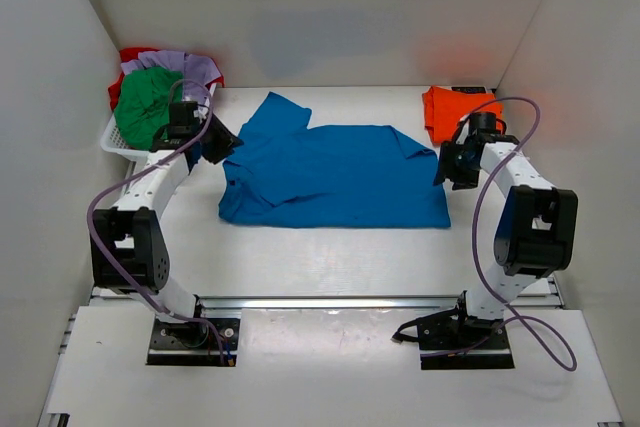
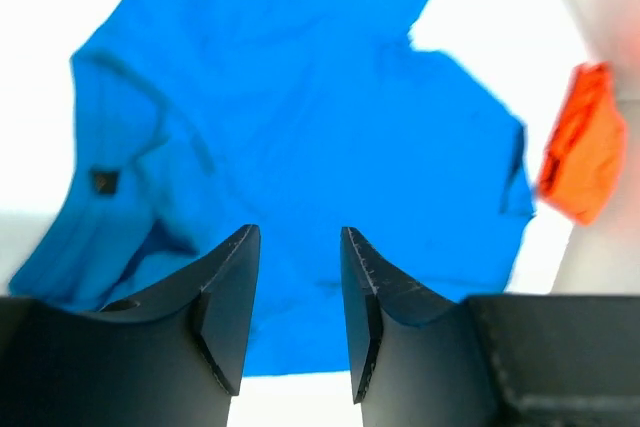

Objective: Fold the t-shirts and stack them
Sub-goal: Fold the flattened tshirt in 1/3 of the way, then grap the side of the flattened tshirt furthest away from the robot with both arms

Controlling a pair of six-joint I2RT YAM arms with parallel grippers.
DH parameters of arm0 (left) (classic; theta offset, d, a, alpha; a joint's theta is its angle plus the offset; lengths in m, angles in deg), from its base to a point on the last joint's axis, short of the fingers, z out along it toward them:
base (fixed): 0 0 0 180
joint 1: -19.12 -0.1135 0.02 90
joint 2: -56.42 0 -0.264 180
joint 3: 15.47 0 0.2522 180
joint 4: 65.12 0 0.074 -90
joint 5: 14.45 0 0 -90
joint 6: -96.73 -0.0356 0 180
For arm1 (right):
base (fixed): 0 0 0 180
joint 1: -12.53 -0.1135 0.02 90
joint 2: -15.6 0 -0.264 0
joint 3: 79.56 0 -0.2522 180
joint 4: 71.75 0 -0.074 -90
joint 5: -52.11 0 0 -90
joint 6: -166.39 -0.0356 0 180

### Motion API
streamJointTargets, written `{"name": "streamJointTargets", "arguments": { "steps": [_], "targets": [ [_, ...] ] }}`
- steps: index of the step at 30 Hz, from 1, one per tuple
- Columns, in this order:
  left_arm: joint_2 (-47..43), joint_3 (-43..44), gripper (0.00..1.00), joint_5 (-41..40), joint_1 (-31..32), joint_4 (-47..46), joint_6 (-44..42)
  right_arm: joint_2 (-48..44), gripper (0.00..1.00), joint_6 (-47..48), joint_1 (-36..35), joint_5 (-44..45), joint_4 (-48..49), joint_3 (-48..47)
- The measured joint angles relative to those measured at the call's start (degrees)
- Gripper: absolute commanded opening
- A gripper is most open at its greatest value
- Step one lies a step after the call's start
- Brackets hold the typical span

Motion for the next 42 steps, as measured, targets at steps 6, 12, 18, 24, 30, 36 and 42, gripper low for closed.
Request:
{"name": "streamJointTargets", "arguments": {
  "steps": [6,12,18,24,30,36,42],
  "targets": [
    [0.7,3.17,0.49,0.07,0.15,-3.08,1.62,-0.22,0.5,-1.18,-0.22,-0.33,3.06,-2.03],
    [11.04,14.21,0.53,-0.96,2.49,-3.48,1.99,7.1,0.5,-3.78,-2.95,-2.86,8.24,-9.68],
    [25.03,28.13,0.54,-2.01,4.98,-2.73,1.99,19.5,0.5,-8.37,-5.92,-5.16,11.96,-18.93],
    [37.9,45.27,0.54,-3.15,5.31,0.13,0.9,28.37,0.5,-11.93,-7.08,-5.18,13.0,-25.53],
    [48.22,60.83,0.52,-5.07,4.85,1.7,-0.28,30.45,0.3,-13.29,-7.54,-4.07,13.35,-28.61],
    [56.54,71.14,0.53,-6.95,4.28,4.11,-1.11,30.99,0.1,-13.77,-7.56,-2.54,12.92,-28.61],
    [61.55,73.24,0.57,-8.94,4.13,5.95,-2.08,30.99,0.09,-13.4,-7.82,-1.46,12.9,-28.52]
  ]
}}
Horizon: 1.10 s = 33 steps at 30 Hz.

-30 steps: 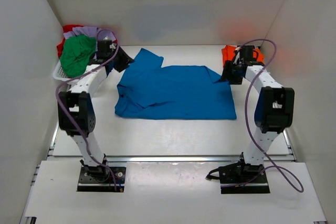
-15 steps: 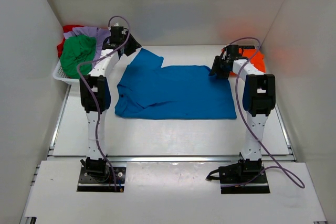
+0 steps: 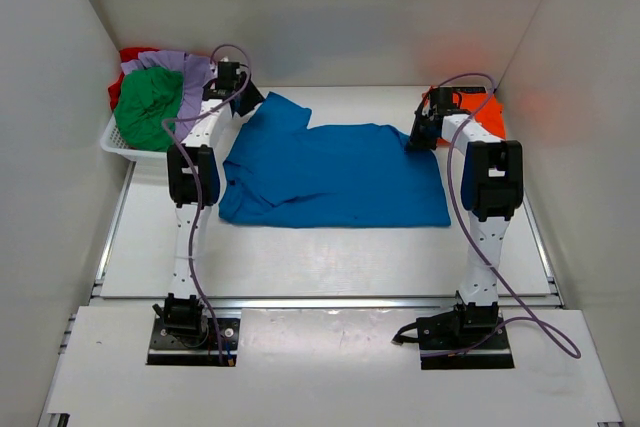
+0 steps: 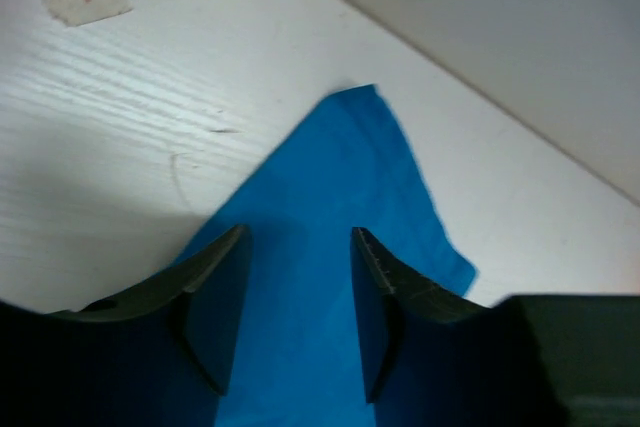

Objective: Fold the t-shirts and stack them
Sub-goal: Grap the side of the flattened tshirt furthest away from the robot with both arms

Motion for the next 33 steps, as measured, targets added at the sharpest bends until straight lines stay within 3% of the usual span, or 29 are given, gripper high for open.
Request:
{"name": "streamJointTargets", "arguments": {
  "steps": [10,13,15,17,18,19,20,25,33],
  "targets": [
    [1.09,-0.04,0.75,-2.97,0.13,4.66,-2.86,-1.16,0.07,0.57,-0.04,0.13,2.25,2.45],
    [1.18,-0.02,0.75,-2.84,0.07,6.08,-2.84,-1.38,0.07,0.61,-0.04,0.09,2.64,2.84],
    [1.2,0.09,0.67,-2.64,0.04,6.38,-2.82,-1.46,0.07,0.63,-0.04,0.07,2.71,2.95],
    [1.42,0.35,0.33,-2.47,0.04,7.17,-2.58,-1.51,0.07,0.72,-0.04,0.04,2.73,3.04],
    [1.68,0.55,0.23,-2.27,0.04,7.65,-2.62,-1.55,0.06,0.72,-0.04,0.02,2.73,3.06],
    [2.01,0.59,0.07,-2.05,0.04,8.13,-2.91,-1.57,0.06,0.74,-0.04,0.02,2.75,3.13],
    [2.36,0.85,0.0,-1.79,-0.02,8.13,-2.82,-1.64,0.05,0.74,-0.04,-0.02,2.73,3.17],
    [2.6,1.25,0.0,-0.85,-0.04,8.15,-3.54,-2.32,0.0,0.94,-0.07,-0.44,3.34,4.39],
    [1.44,2.27,0.0,2.21,-0.02,8.52,-4.5,-5.7,0.0,1.6,0.44,-3.45,3.69,7.43]
  ]
}}
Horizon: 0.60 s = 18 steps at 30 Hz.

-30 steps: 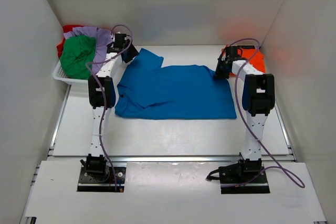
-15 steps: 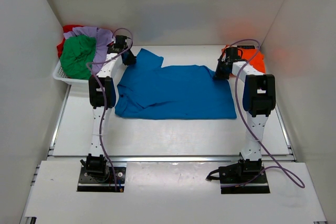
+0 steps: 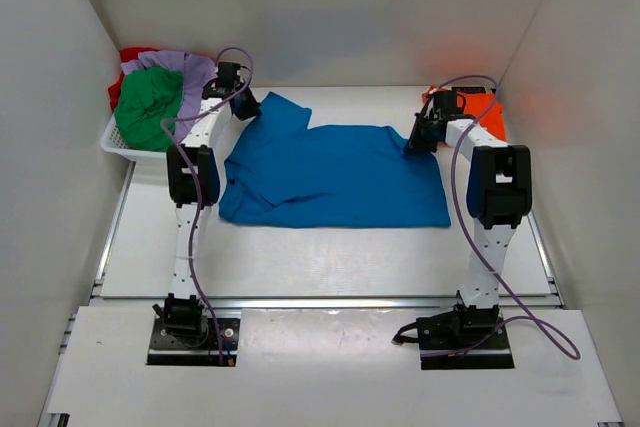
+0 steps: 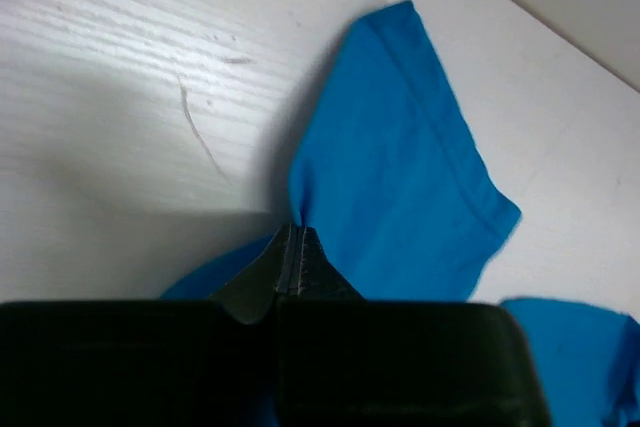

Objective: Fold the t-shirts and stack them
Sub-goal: Grap the side of the flattened tshirt furthest away from the robot with both arms, then fold the other side of the tshirt into a rectangle

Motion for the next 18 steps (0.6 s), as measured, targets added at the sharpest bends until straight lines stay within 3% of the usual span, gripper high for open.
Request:
{"name": "streamJointTargets", "arguments": {
  "steps": [3,10,18],
  "targets": [
    [-3.56,-3.8,0.0,1.16,0.02,-0.5,-1.05,-2.21,0.0,0.2,0.42,-2.43,0.15,1.03],
    [-22.73,-28.46,0.0,2.71,-0.55,-6.84,-2.86,-9.66,0.0,0.52,1.92,-7.67,0.87,6.56],
    [-27.47,-35.65,0.0,3.13,-2.05,-9.46,-5.07,-14.19,0.01,0.63,3.3,-9.77,1.44,12.2]
  ]
}}
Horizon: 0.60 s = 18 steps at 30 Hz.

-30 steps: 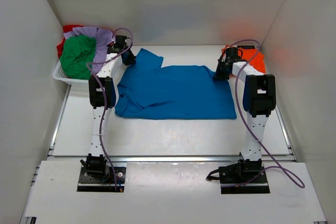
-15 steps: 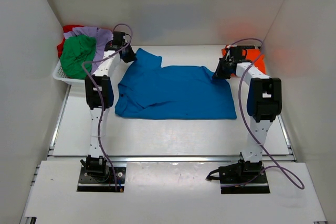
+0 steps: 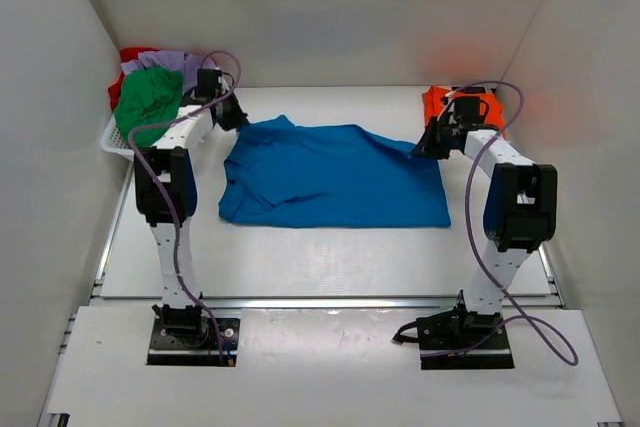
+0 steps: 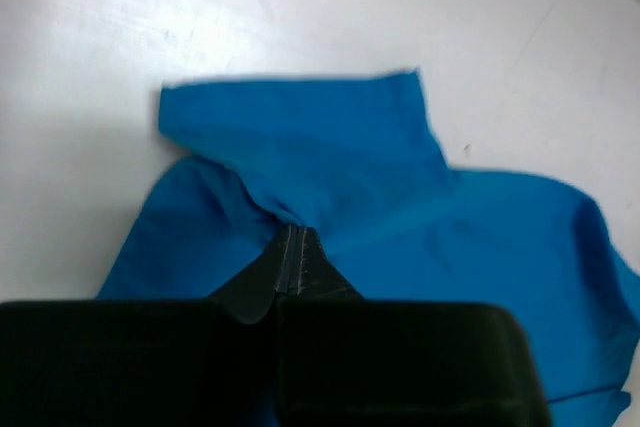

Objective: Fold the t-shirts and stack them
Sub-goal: Fold the other side of the tshirt into a rectangle

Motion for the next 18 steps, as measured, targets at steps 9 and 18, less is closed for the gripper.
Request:
{"name": "streamJointTargets", "arguments": {
  "steps": [9,18],
  "targets": [
    [-13.73,-20.13,0.0,1.44,1.46,-1.55,-1.11,-7.82,0.0,1.53,3.87,-2.34,-1.4,6.99],
    [-29.0,-34.18,0.0,2.01,0.15,-5.38,-2.58,-10.58,0.0,6.1,9.38,-4.59,-4.63,9.99]
  ]
}}
